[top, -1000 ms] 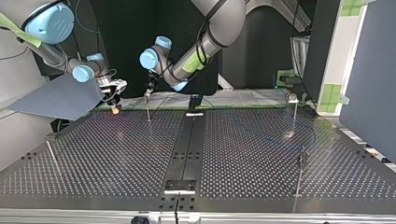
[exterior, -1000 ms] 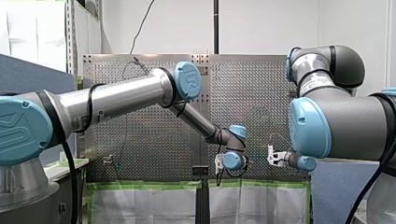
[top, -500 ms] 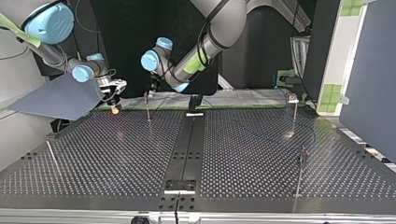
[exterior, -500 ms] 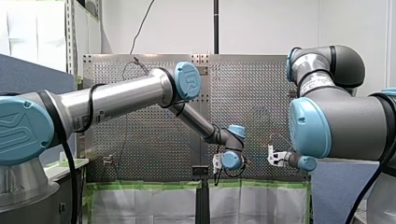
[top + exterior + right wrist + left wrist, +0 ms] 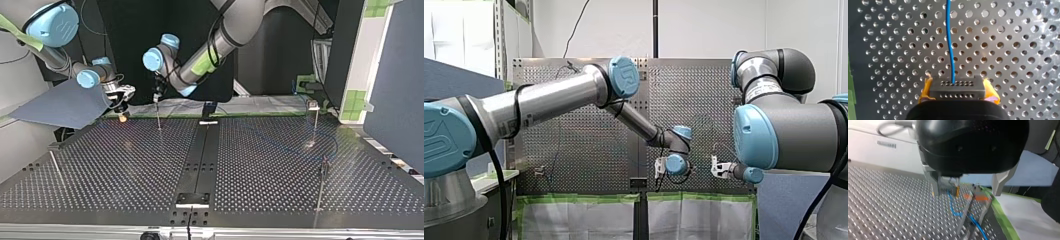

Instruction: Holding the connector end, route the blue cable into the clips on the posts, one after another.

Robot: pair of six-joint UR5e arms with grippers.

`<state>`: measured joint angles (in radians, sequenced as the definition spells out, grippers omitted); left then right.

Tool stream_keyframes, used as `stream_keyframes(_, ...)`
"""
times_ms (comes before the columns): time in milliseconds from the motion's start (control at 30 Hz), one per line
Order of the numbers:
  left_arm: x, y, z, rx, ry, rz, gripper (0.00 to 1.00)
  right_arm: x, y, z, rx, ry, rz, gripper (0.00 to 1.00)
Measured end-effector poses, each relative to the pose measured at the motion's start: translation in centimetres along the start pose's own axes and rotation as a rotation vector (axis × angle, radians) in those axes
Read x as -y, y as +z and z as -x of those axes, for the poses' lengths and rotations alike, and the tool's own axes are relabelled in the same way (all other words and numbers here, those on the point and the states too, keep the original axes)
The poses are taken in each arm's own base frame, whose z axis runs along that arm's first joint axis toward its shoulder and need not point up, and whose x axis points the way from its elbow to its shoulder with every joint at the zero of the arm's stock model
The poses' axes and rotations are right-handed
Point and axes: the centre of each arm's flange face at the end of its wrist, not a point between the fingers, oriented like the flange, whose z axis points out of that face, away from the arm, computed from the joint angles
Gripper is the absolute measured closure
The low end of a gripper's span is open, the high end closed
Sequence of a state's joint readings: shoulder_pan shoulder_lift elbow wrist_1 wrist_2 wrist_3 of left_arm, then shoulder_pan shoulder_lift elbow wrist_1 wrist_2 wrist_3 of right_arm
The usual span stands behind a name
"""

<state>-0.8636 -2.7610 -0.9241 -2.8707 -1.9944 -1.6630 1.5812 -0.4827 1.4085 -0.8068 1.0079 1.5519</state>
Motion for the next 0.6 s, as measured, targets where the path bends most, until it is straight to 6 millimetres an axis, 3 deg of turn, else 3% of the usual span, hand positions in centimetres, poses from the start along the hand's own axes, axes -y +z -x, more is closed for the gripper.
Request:
stream_keyframes(233, 0.8, -2.0, 2.9, 0.052, -0.024, -0.014, 0.00, -0.1, 0.1, -0.2, -0.002, -0.002, -0.002, 1.00)
stream_keyframes(600, -0.7, -3.6, 7.5, 0.148, -0.146, -0.013, 0.00, 0.2, 0.2, -0.2, -0.003, -0.001, -0.011, 1.00)
